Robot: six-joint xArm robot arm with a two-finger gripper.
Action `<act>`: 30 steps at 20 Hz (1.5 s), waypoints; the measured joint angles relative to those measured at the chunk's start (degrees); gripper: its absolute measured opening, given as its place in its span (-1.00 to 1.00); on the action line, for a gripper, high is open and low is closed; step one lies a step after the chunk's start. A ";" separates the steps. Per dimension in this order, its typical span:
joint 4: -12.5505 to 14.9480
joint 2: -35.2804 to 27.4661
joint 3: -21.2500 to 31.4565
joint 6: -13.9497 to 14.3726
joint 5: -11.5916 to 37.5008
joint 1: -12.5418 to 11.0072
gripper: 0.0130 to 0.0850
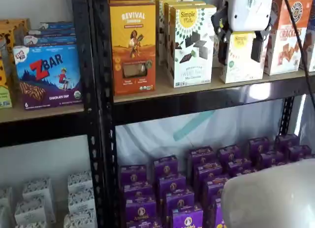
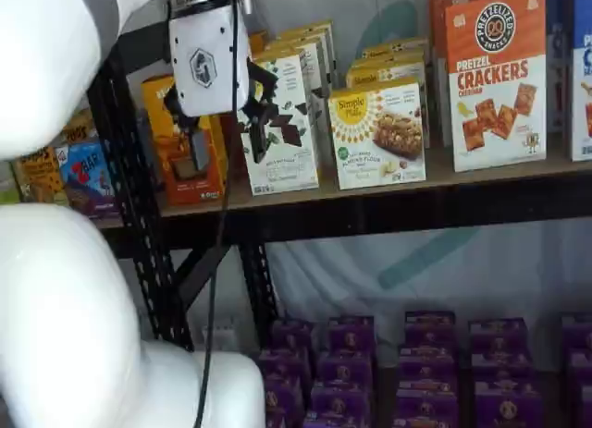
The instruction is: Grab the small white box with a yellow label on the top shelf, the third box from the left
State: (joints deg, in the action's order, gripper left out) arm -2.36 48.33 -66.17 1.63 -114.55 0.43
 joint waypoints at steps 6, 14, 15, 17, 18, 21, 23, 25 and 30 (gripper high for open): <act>-4.35 0.51 0.54 -2.30 0.90 -4.06 1.00; 0.76 0.58 1.86 -2.65 5.04 -2.35 1.00; 0.85 0.55 2.16 -3.31 5.91 -2.98 1.00; 1.44 -0.06 2.72 -5.22 8.16 -4.78 1.00; 1.86 -0.58 2.90 -6.23 9.38 -5.72 1.00; 3.37 -2.98 2.89 -9.31 13.62 -8.57 1.00; 3.22 -5.07 2.19 -11.69 16.45 -11.16 1.00; 2.87 -7.80 0.71 -14.24 19.03 -13.86 1.00; 2.63 -14.19 -4.02 -18.60 22.28 -18.36 1.00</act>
State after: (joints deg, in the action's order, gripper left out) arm 0.27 34.14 -70.19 -16.96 -92.27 -17.92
